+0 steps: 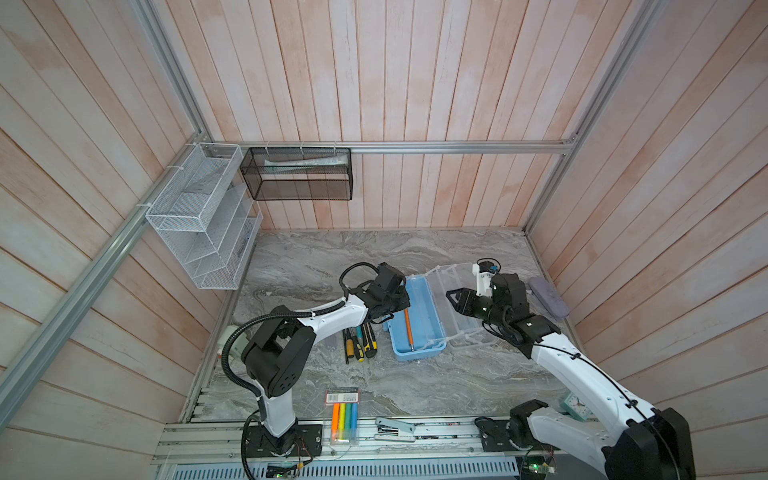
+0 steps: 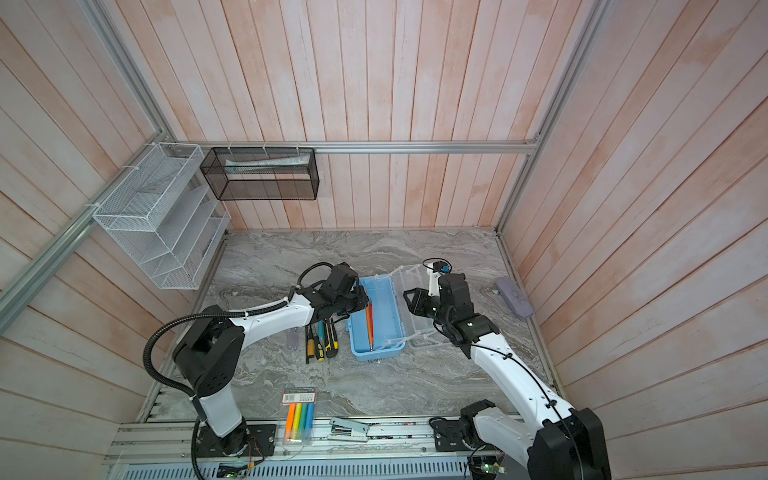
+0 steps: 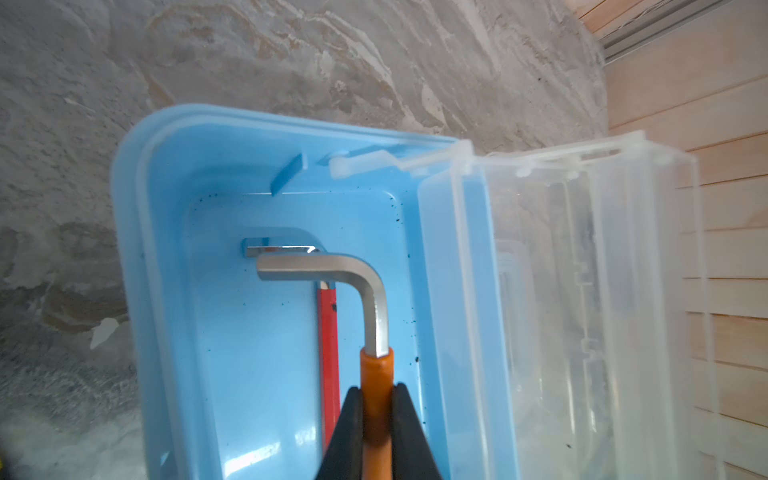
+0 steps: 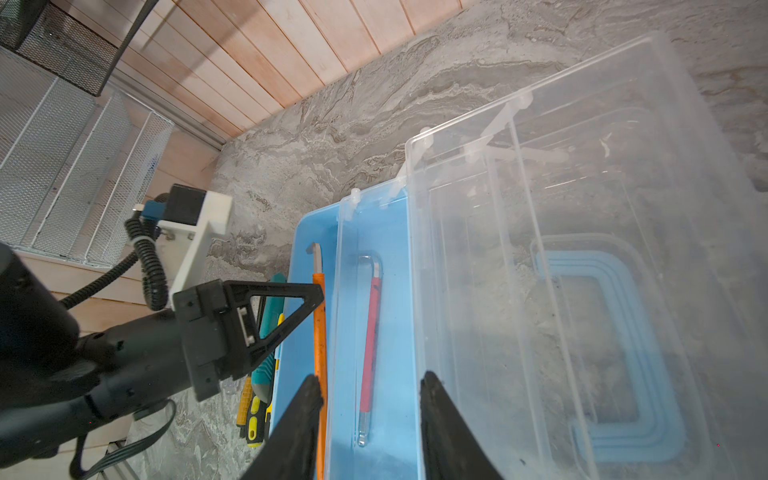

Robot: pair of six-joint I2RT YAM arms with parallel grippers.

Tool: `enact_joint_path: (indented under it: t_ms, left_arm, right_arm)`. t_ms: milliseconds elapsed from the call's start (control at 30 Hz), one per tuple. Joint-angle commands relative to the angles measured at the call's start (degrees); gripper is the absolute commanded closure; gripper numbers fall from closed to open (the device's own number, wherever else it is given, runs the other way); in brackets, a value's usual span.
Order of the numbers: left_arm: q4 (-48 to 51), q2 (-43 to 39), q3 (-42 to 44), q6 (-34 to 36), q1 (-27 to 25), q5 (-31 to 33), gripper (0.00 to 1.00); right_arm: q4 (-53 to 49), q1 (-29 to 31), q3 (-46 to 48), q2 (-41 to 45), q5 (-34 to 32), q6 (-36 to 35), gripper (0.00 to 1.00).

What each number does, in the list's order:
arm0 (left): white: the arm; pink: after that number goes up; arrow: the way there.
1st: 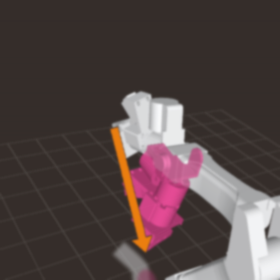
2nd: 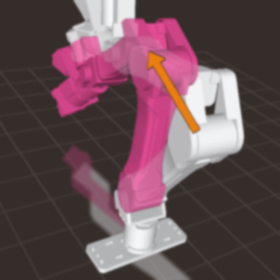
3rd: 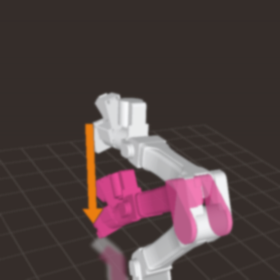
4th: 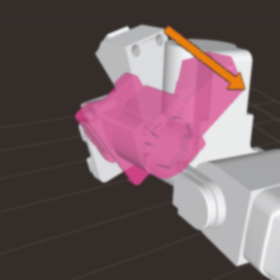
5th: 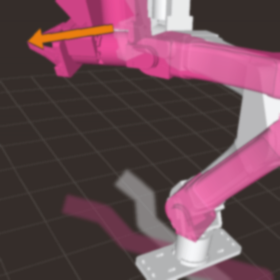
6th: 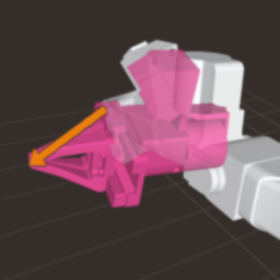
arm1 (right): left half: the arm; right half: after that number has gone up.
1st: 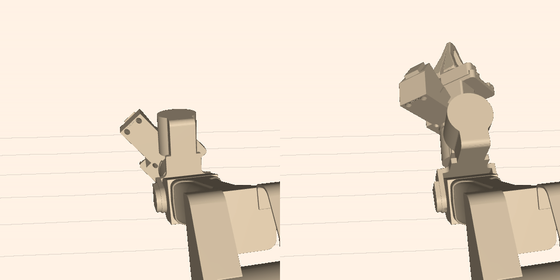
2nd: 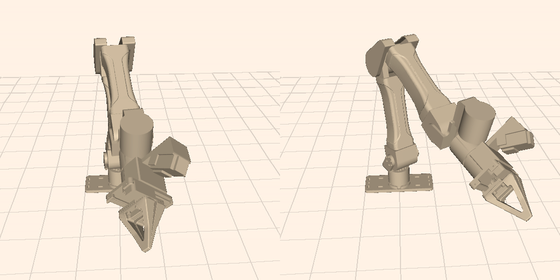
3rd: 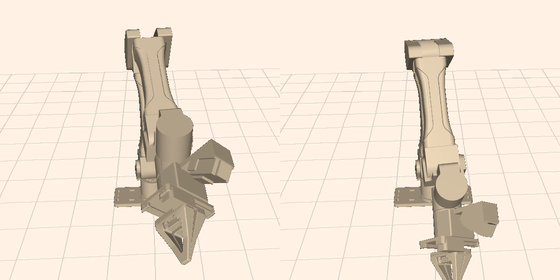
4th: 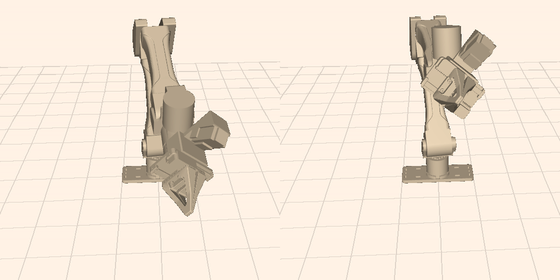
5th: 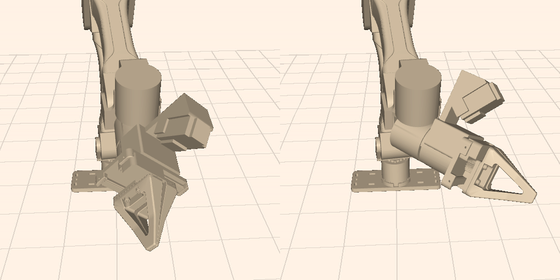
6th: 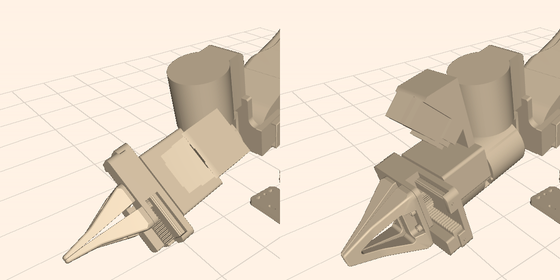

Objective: Pack the tool kit
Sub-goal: 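Carry the orange hex key with the left gripper into the blue box, then open the left gripper and draw it back toward the tool row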

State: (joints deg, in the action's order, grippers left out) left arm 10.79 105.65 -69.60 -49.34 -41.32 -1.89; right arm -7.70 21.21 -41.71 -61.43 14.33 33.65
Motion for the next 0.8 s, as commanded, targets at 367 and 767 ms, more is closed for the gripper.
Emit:
enact_joint_path:
  t_ms: [367, 767]
  left_arm:
    - [2.5, 4.1, -4.5, 0.8, 0.0, 2.6, 0.70]
    - [10.5, -16.5, 5.4, 7.8, 0.8, 13.6, 0.63]
  right_arm:
    - [-1.0, -0.7, 0.3, 0.5, 0.9, -0.3, 0.59]
    - [-4.5, -0.5, -0.7, 4.9, 2.7, -1.0, 0.57]
